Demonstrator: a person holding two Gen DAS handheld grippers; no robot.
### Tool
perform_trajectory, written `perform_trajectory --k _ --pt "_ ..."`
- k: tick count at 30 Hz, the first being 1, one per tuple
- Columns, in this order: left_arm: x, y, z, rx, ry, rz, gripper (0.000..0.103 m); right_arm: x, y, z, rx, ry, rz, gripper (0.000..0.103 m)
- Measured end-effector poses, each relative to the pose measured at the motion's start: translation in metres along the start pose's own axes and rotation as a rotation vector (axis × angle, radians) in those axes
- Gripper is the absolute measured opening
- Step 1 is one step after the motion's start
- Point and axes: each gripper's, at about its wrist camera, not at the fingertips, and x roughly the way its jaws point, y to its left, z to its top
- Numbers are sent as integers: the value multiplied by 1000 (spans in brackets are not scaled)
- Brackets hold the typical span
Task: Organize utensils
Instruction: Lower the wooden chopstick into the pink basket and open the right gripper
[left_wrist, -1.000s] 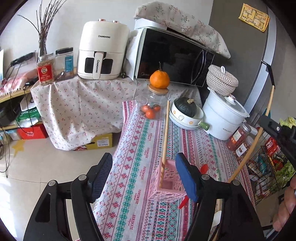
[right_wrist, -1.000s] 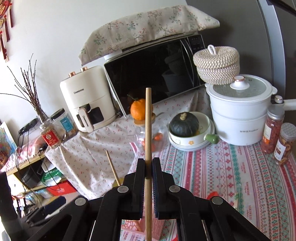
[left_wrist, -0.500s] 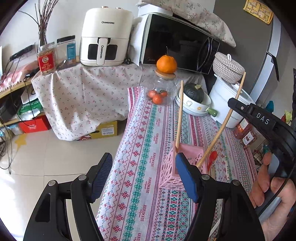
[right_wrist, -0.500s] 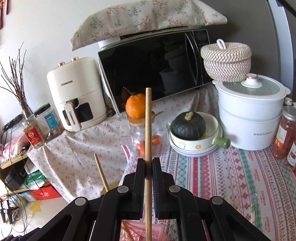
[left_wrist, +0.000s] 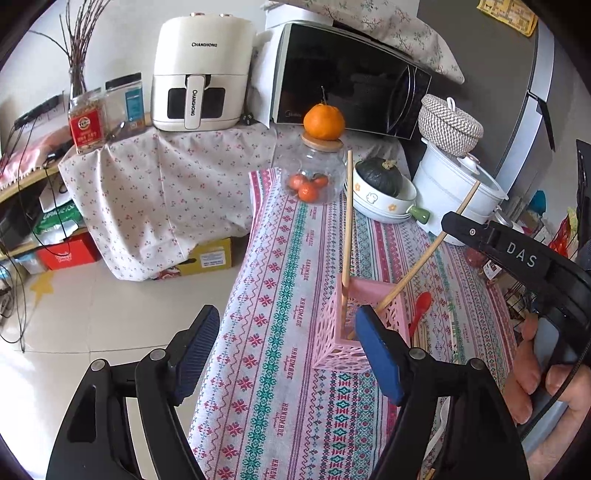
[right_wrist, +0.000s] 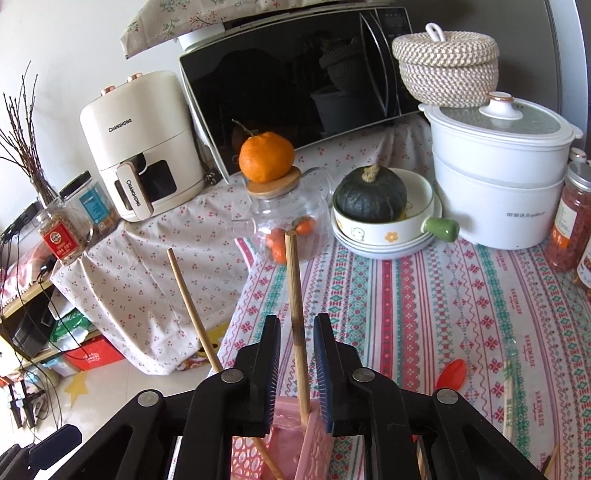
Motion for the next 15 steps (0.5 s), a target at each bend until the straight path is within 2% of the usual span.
perform_trajectory --k 2,6,7,8,15 --pt "-2 -2 0 4 -1 -4 82 -13 -3 2 -17 -3 1 34" --pt "-4 -9 -4 9 12 -28 84 -39 -15 0 -34 0 -15 45" --pt "-4 -12 -5 11 19 -38 84 -46 -20 -1 -33 4 -23 51" --pt "-5 -15 -7 15 26 -48 84 -51 -25 -3 -32 10 -30 56" --pt "-3 -47 -24 87 94 -113 85 -78 -67 -33 -21 87 -75 75"
